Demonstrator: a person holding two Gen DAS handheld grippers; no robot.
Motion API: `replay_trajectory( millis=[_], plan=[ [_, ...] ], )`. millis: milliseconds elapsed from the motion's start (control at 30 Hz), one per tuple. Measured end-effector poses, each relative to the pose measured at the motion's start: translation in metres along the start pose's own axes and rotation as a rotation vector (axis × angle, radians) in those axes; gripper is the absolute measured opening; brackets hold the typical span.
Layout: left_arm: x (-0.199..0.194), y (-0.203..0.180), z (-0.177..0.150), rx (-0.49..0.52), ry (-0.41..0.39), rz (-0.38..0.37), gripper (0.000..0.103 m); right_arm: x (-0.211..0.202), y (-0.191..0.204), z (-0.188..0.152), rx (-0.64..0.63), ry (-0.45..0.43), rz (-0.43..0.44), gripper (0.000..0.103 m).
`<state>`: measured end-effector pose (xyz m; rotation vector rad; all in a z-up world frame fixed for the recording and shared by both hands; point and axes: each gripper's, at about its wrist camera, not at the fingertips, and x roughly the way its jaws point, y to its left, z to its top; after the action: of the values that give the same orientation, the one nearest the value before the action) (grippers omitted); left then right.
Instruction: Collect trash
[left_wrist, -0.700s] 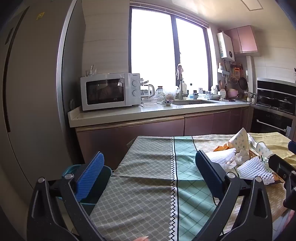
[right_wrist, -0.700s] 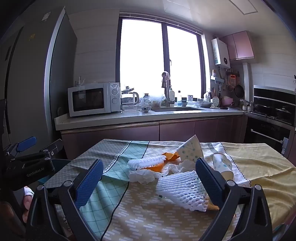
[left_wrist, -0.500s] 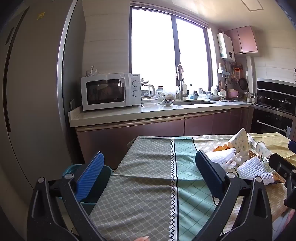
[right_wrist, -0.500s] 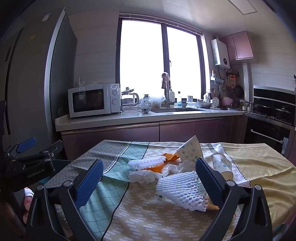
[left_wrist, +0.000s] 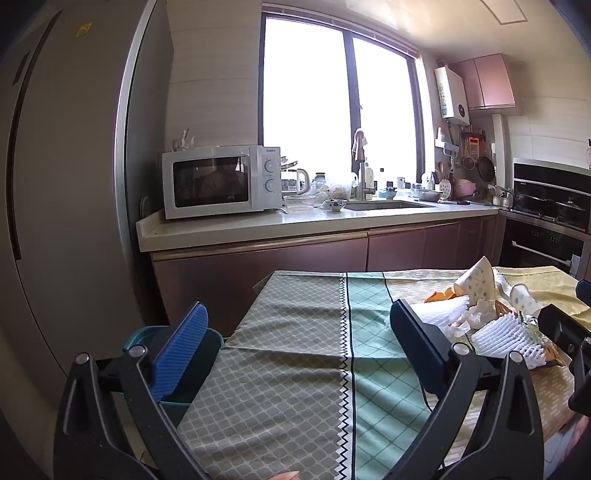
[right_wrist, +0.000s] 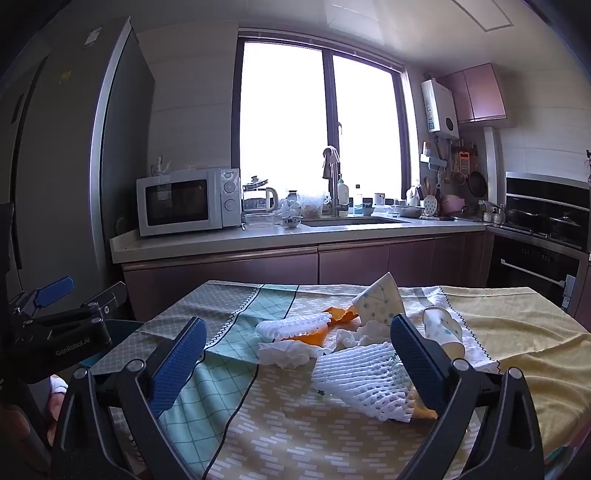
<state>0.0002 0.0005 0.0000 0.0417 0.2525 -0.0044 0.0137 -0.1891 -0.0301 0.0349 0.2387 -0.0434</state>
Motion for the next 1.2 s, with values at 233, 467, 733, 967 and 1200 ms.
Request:
replay_trajectory(
  millis=[233,467,733,967,1200],
  plan=[
    [-0.008,-0.002,0.001,-0.002,0.001,0.001,0.097,-0.001,0.001,0.001,0.001,0.000,0.002,0.096],
    [-0.005,-0.002,0.001,-0.002,0.005,-0.005,0.097,-0.001,0.001,0.001,-0.001,0.000,0.001,0.096],
    [-0.003,0.001,-0.001,-0.012,0.003,-0.001,0.097,-0.002,0.003,0.001,-0.001,-0.002,0.002,0.096],
    [-0.003,0.002,-0.002,-0.013,0.001,-0.002,0.097,-0.002,0.003,0.000,0.007,-0.002,0.001,0.096],
    [-0.004,0.002,-0.001,-0.015,0.000,-0.001,0.097,-0.002,0.003,0.001,0.008,-0.001,-0.002,0.096]
  ],
)
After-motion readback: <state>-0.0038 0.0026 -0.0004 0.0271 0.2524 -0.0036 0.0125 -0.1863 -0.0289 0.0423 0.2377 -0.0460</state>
